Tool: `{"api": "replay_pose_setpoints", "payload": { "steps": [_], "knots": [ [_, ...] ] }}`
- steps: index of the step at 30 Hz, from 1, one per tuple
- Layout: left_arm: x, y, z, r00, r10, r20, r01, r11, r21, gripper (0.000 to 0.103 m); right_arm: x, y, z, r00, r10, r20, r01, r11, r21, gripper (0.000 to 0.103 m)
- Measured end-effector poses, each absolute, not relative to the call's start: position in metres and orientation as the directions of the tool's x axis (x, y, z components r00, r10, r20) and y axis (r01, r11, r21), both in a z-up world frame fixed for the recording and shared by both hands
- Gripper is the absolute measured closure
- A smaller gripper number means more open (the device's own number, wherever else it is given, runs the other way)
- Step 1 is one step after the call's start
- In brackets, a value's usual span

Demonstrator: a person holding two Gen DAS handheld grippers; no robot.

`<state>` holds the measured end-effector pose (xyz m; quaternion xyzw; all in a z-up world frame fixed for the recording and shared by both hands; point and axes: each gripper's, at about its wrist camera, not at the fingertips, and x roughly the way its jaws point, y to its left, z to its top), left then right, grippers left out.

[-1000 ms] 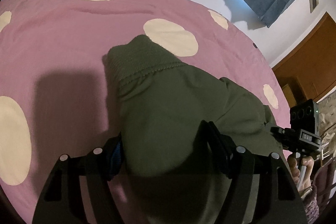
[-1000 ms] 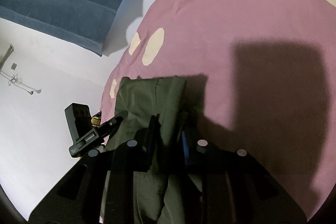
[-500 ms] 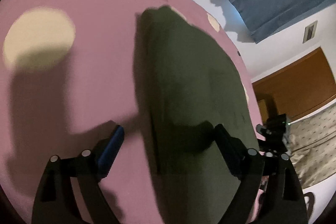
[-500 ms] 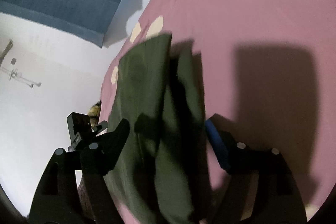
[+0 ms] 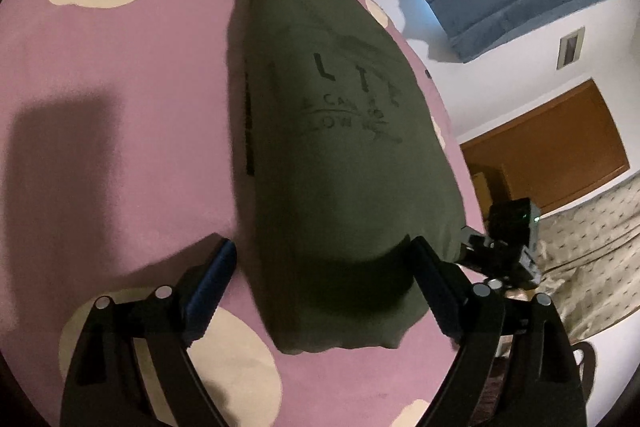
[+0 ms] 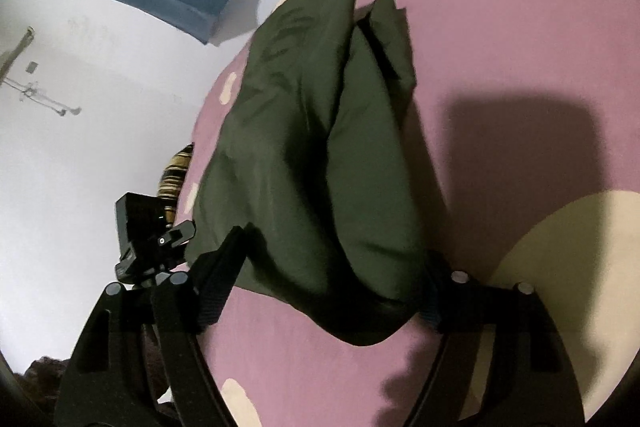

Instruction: Fold small clothes

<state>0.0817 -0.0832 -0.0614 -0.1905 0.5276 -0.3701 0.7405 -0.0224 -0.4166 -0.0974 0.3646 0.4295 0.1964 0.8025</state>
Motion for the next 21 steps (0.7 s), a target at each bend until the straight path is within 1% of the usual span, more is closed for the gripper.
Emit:
{"api": "replay_pose_setpoints", "payload": {
  "steps": [1,2,3,4,6,9,17,21],
  "knots": [
    [0.081,-0.084,-0.062,0.170,-0.742,-0.649,0.357,0.660,-0.661,0.022,-0.021,-0.416,-0.098,0.552,0.618,-0.560,0.009,0.667,0.745,0.045],
    [0.083,-0.088,-0.061,0.170,-0.736,-0.655,0.367,0.664,-0.651,0.025,-0.022,-0.415,-0.099,0.550,0.613,-0.567,0.016,0.671,0.741,0.054],
    [0.083,-0.089,-0.061,0.165,-0.740,-0.652,0.379,0.658,-0.650,0.038,-0.024,-0.416,-0.100,0.551,0.620,-0.558,0.019,0.659,0.752,0.064],
    [0.082,-0.091,-0.058,0.157,-0.748,-0.645,0.393,0.646,-0.654,0.042,-0.027,-0.416,-0.101,0.551,0.628,-0.550,0.018,0.650,0.760,0.068],
    [0.081,-0.091,-0.057,0.162,-0.735,-0.659,0.403,0.659,-0.635,0.045,-0.031,-0.416,-0.101,0.562,0.633,-0.532,0.018,0.634,0.773,0.075],
    [0.082,-0.092,-0.057,0.159,-0.728,-0.667,0.412,0.663,-0.625,0.046,-0.032,-0.416,-0.103,0.576,0.634,-0.516,0.019,0.621,0.784,0.077],
    [0.078,-0.094,-0.061,0.194,-0.717,-0.669,0.452,0.671,-0.588,0.047,-0.023,-0.418,-0.119,0.578,0.671,-0.464,0.008,0.564,0.826,0.078],
    [0.077,-0.096,-0.061,0.198,-0.719,-0.666,0.459,0.668,-0.586,0.046,-0.022,-0.423,-0.120,0.580,0.674,-0.459,0.007,0.559,0.829,0.078]
  ]
}}
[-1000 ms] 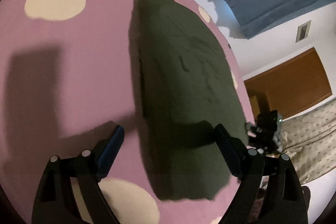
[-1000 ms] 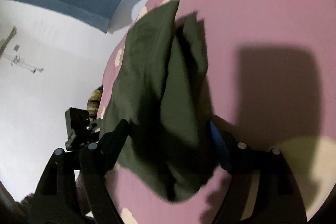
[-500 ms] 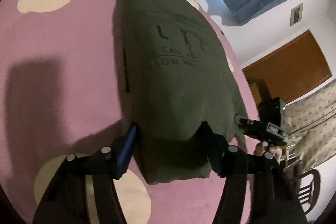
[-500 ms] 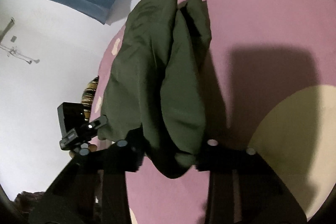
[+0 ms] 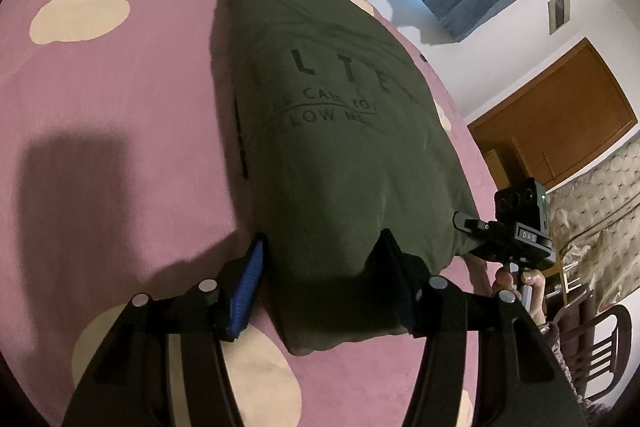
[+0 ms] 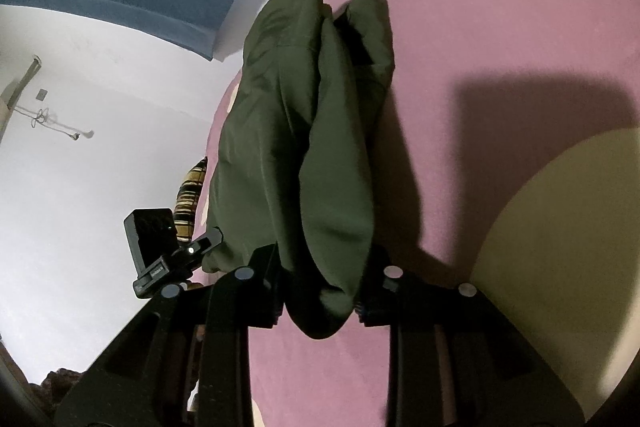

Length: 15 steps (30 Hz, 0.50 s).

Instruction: Fold small clothes

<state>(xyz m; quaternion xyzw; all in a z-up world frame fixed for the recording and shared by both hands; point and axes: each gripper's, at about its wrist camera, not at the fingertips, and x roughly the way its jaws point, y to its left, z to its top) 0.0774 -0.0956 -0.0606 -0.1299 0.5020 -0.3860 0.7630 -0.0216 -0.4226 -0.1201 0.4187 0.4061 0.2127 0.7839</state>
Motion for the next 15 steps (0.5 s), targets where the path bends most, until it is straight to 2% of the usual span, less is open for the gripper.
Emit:
{"api": "replay_pose_setpoints", "payload": {
  "steps": [13,15],
  "knots": [
    [0.0745,-0.0920,-0.0625,0.197,-0.726,-0.659,0.465,0.661,-0.589,0.045,-0.0176,-0.4217,-0.1177,0.576,0.676,-0.459,0.009,0.557,0.831,0.076],
    [0.0746,-0.0916,-0.0617,0.200,-0.726,-0.657,0.462,0.662,-0.590,0.043,-0.0171,-0.4242,-0.1185,0.576,0.681,-0.452,0.014,0.545,0.838,0.071]
  ]
}}
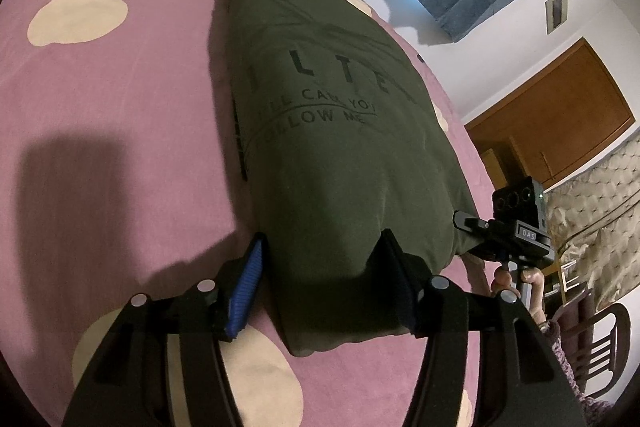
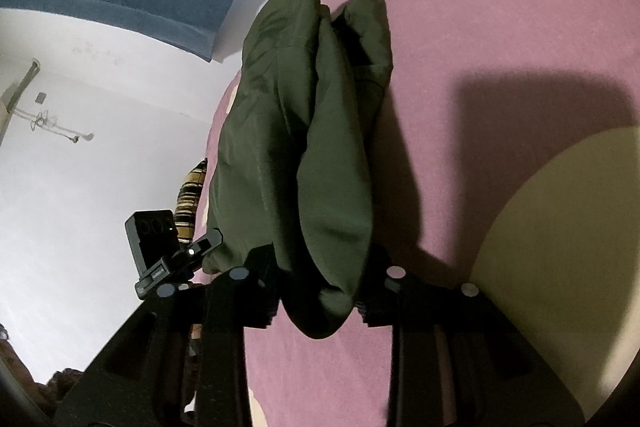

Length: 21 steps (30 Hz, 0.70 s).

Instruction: Fold small clothes

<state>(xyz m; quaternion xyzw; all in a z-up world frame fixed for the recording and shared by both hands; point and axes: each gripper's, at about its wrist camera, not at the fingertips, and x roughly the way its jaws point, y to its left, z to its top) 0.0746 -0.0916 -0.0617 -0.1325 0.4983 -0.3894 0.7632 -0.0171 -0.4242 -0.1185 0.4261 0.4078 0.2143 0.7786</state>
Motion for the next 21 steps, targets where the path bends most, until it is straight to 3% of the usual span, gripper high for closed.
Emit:
{"api": "replay_pose_setpoints", "payload": {
  "steps": [2,6,12,21],
  "knots": [
    [0.074,-0.090,-0.061,0.217,-0.718,-0.661,0.461,0.672,-0.579,0.035,-0.017,-0.424,-0.116,0.578,0.680,-0.450,0.012,0.544,0.839,0.062],
    [0.071,-0.084,-0.052,0.237,-0.721,-0.651,0.475,0.671,-0.570,0.026,-0.019,-0.423,-0.096,0.595,0.652,-0.470,-0.023,0.599,0.801,0.026],
    [0.102,-0.075,-0.052,0.211,-0.742,-0.637,0.435,0.654,-0.618,0.020,0.002,-0.445,-0.083,0.623,0.603,-0.498,-0.009,0.642,0.767,0.021],
    [0.148,-0.099,-0.067,0.133,-0.771,-0.623,0.409,0.615,-0.674,0.017,0.067,-0.443,-0.101,0.560,0.663,-0.497,-0.029,0.615,0.788,0.021]
  ]
}}
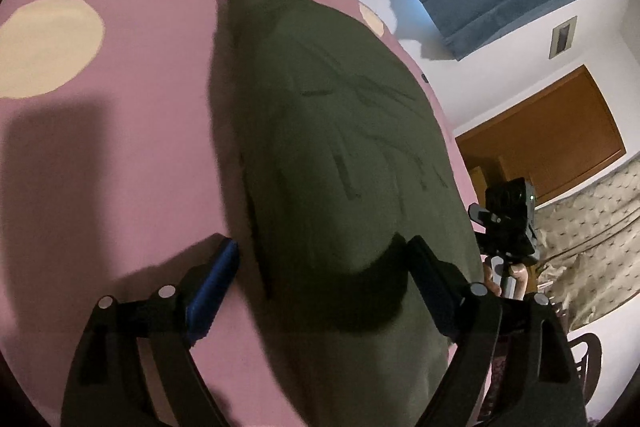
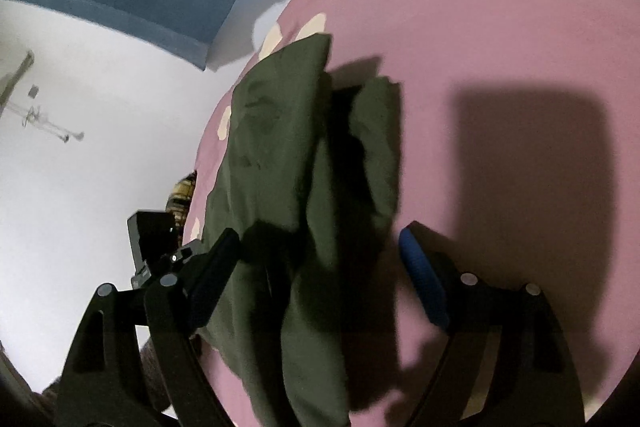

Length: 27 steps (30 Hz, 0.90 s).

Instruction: Fold small clothes

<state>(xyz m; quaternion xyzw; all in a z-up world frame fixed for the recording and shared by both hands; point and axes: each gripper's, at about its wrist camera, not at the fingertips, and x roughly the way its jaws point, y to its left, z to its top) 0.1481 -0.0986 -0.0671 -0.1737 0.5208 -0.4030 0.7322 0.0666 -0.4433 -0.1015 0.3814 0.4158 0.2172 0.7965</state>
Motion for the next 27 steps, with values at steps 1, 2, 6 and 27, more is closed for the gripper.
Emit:
{"api": "replay_pose_setpoints", "payload": {
  "steps": [1,2,6,27],
  "knots": [
    [0.150,-0.102,-0.068,0.136,-0.770,-0.624,0.416,0.616,-0.669,0.018,0.072,-0.439,-0.102,0.548,0.670,-0.501,-0.036,0.618,0.786,0.021],
    [0.151,-0.106,-0.067,0.141,-0.764,-0.630,0.423,0.622,-0.659,0.018,0.078,-0.435,-0.103,0.531,0.676,-0.511,-0.045,0.625,0.780,0.022],
    [0.148,-0.115,-0.063,0.168,-0.734,-0.659,0.461,0.649,-0.605,0.030,0.095,-0.418,-0.111,0.473,0.694,-0.543,-0.054,0.638,0.768,0.059],
    [0.134,-0.098,-0.023,0.278,-0.659,-0.699,0.528,0.713,-0.462,0.049,0.074,-0.386,-0.089,0.557,0.672,-0.488,-0.114,0.644,0.756,0.078]
  ]
}}
